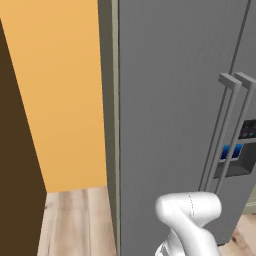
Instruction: Open the freezer door, pick up the ice cube tray from the freezer, and place it on the dining counter.
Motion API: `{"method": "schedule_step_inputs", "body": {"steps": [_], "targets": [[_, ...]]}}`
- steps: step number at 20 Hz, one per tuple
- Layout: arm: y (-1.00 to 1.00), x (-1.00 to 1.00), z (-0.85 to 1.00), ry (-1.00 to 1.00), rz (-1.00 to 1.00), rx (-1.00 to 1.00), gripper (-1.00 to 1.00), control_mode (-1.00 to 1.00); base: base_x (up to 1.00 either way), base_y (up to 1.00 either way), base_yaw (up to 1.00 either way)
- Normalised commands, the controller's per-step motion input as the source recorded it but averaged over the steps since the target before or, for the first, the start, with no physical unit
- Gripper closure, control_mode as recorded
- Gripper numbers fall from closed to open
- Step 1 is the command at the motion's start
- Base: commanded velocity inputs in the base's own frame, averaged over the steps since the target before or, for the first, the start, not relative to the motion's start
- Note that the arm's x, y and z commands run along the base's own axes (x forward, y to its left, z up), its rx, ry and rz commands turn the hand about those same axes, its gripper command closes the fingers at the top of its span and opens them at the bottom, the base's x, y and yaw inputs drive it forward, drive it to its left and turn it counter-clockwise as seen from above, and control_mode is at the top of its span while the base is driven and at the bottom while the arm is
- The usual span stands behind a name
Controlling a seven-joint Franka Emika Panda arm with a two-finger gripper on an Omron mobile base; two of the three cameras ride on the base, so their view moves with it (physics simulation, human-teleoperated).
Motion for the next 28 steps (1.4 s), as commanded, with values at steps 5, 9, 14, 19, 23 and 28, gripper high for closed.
{"method": "schedule_step_inputs", "body": {"steps": [5,9,14,19,23,28], "targets": [[-0.07,0.59,0.0,-0.27,0.04,0.05,-1.0,-1.0,0.0,0.0,0.0],[0.0,0.62,0.0,-0.19,0.07,0.06,-1.0,-1.0,0.0,0.0,0.0],[0.0,0.56,0.0,-0.03,0.0,0.05,-1.0,-1.0,0.0,0.0,0.0],[-0.02,0.29,0.0,0.0,0.0,0.02,-1.0,-1.0,0.0,0.0,0.0],[0.0,0.3,0.0,0.0,0.0,0.0,-1.0,-1.0,0.0,0.0,0.0],[0.0,0.38,0.0,0.0,0.0,0.0,-1.0,-1.0,0.0,0.0,0.0]]}}
